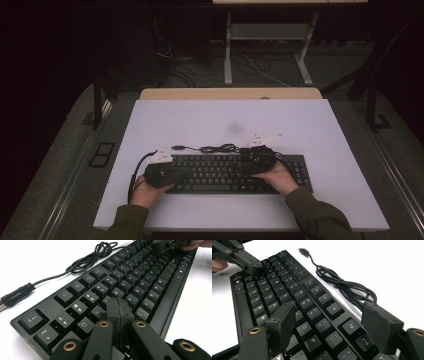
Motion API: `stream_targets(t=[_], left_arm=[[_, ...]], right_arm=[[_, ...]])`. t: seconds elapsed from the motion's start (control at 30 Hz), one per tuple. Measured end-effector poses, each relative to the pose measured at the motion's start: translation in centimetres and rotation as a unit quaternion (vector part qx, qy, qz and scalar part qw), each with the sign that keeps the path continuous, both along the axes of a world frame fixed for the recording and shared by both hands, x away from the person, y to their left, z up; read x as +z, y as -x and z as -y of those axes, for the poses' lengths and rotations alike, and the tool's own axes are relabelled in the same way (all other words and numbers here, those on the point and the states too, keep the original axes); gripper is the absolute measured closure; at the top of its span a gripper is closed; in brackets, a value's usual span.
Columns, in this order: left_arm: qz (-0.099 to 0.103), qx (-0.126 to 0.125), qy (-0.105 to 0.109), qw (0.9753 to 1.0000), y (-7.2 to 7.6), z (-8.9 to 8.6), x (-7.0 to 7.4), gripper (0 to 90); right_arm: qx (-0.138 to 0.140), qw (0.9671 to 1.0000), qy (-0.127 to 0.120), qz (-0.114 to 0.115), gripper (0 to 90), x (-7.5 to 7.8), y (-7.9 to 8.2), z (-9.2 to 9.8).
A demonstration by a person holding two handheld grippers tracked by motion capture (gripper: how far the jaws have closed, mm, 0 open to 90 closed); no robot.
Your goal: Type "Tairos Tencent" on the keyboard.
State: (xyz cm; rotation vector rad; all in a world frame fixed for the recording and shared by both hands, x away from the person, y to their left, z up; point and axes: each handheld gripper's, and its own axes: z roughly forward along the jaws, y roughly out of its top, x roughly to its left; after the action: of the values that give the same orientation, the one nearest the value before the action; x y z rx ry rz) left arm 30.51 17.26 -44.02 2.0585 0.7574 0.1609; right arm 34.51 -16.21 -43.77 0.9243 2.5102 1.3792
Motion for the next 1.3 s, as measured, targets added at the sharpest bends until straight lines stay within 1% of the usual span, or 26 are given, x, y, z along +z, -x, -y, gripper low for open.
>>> stream_targets(t=[0.27,0.57,0.7,0.73,0.97,1.3], left_arm=[[-0.001,-0.004,-0.006,1.0,-0.02,0.34,-0.13,88.8],[-0.002,-0.004,-0.005,1.0,-0.03,0.37,-0.22,88.8],[-0.003,-0.006,-0.011,0.9999,-0.06,0.38,-0.37,88.8],[-0.004,-0.004,-0.008,0.9999,-0.09,0.36,-0.38,88.8],[-0.004,-0.004,-0.009,0.9999,-0.07,0.36,-0.33,88.8],[0.001,-0.002,-0.009,1.0,0.01,0.33,-0.04,88.8]], right_arm=[[-0.002,1.0,0.0,0.001,27.1,0.07,0.02,0.05],[-0.002,1.0,0.0,0.001,27.1,0.08,0.03,0.05],[-0.002,1.0,0.0,0.002,27.1,0.08,0.04,0.04],[-0.002,1.0,0.0,0.002,27.1,0.08,0.05,0.04],[-0.003,1.0,0.0,0.002,27.1,0.09,0.04,0.06],[-0.004,1.0,-0.001,0.002,27.1,0.12,0.04,0.06]])
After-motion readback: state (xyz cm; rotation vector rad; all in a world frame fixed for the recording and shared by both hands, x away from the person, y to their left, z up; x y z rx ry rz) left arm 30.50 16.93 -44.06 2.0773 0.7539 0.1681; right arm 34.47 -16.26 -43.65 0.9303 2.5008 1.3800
